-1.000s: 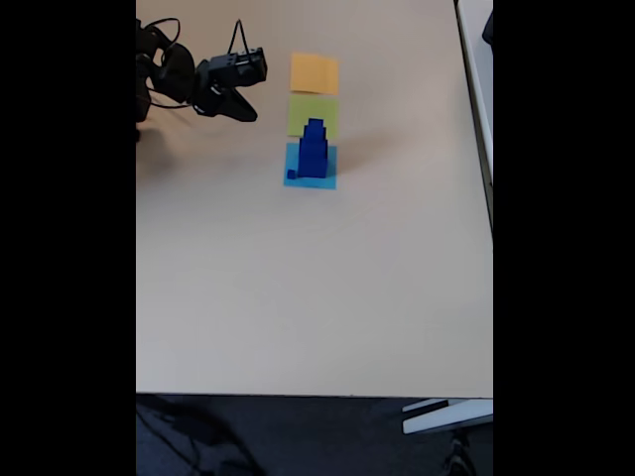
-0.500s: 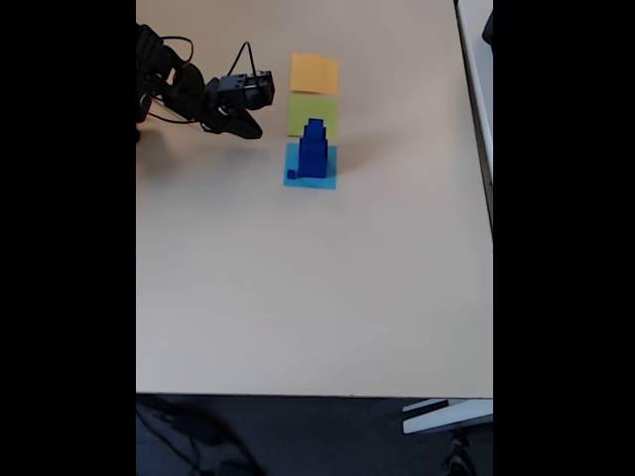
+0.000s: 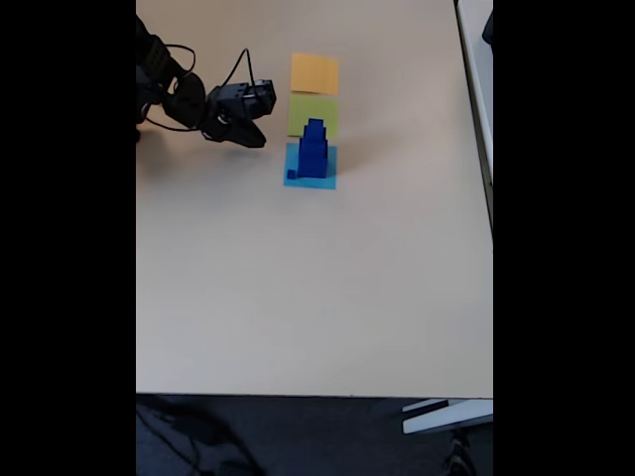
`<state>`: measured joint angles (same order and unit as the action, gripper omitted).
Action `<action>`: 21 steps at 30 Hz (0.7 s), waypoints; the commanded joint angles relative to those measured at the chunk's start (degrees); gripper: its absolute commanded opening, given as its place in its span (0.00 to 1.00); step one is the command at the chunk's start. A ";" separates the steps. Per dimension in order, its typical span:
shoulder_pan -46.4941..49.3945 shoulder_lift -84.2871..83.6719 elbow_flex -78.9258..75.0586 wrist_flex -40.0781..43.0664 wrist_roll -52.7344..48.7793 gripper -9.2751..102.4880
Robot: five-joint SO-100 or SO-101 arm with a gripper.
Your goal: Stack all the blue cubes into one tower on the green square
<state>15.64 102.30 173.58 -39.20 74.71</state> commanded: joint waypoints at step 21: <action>5.01 -27.07 -5.71 -30.32 5.45 0.12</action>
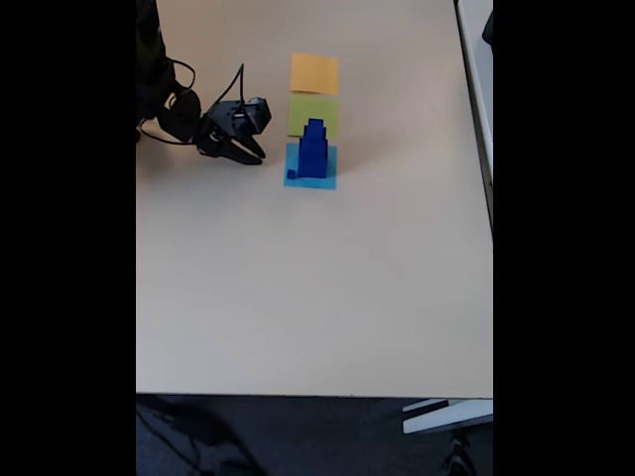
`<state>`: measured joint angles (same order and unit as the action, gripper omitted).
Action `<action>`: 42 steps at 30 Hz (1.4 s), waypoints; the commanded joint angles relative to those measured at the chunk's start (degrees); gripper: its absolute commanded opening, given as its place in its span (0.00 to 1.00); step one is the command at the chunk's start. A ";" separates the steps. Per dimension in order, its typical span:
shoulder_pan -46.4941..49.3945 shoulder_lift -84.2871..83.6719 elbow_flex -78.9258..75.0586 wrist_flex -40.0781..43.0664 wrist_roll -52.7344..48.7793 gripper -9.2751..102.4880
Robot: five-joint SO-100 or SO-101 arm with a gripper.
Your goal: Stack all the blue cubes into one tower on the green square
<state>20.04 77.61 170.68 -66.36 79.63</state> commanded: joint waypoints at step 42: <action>0.79 -11.78 -11.95 -8.96 -3.08 0.11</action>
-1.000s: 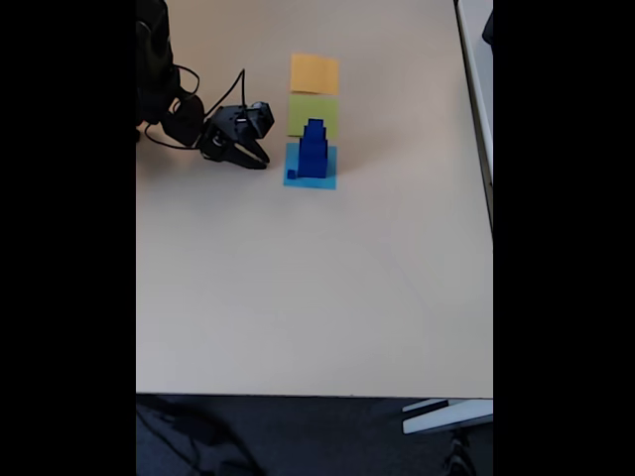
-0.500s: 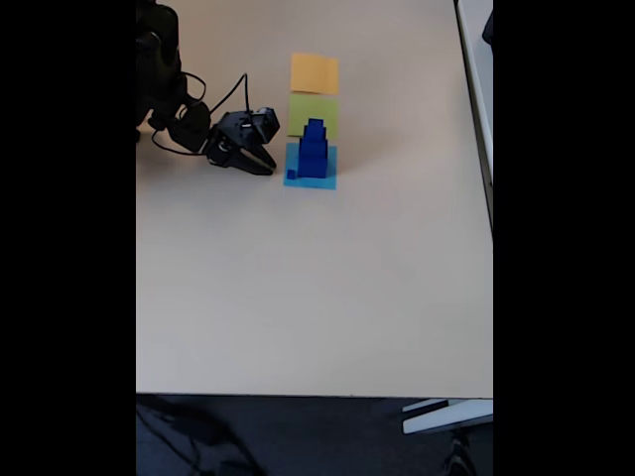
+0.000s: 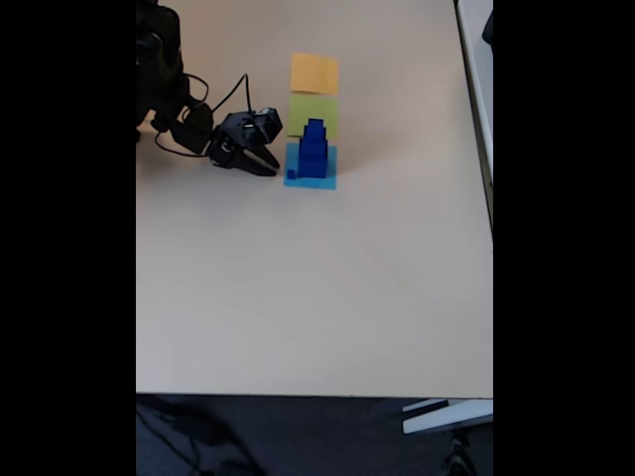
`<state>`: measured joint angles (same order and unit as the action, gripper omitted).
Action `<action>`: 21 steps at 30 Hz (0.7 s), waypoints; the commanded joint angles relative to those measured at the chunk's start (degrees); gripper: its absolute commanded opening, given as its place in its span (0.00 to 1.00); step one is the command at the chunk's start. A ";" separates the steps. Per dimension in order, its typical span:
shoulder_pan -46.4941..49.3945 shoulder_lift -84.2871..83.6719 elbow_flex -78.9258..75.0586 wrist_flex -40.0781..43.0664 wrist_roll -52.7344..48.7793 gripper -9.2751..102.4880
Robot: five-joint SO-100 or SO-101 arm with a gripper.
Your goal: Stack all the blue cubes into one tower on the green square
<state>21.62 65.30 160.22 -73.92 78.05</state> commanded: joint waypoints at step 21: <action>-1.76 -0.09 -4.31 2.29 2.29 0.25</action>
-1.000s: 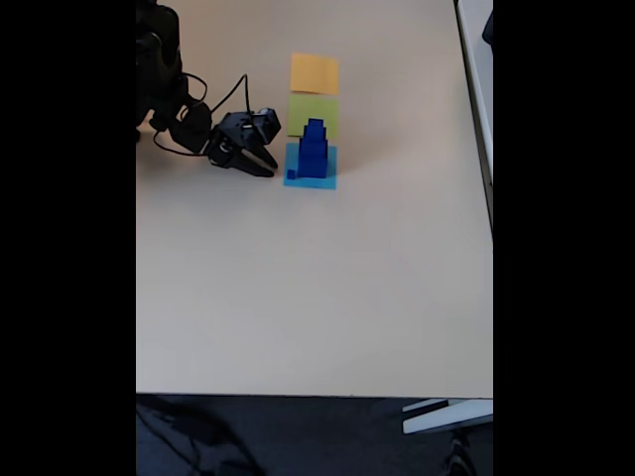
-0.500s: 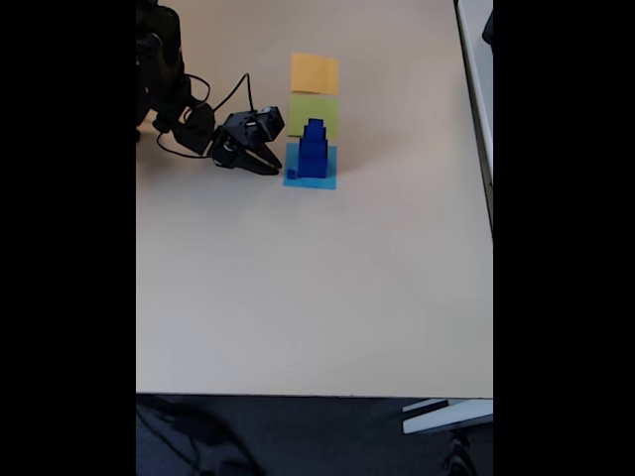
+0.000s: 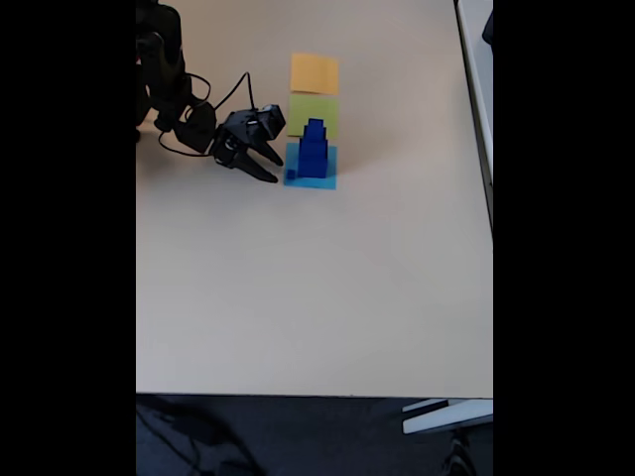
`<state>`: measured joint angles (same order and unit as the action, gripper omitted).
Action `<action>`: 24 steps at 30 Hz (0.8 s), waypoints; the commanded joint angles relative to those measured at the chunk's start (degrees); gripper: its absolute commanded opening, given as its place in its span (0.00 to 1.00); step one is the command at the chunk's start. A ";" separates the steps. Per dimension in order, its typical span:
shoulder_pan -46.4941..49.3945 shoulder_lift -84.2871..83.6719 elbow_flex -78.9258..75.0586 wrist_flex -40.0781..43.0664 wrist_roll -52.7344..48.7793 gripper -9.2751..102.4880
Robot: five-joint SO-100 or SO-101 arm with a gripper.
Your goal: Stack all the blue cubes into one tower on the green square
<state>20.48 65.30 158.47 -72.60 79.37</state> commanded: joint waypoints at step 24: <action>-1.23 -2.37 -6.24 1.05 0.79 0.24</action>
<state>20.48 62.58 153.72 -71.63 80.68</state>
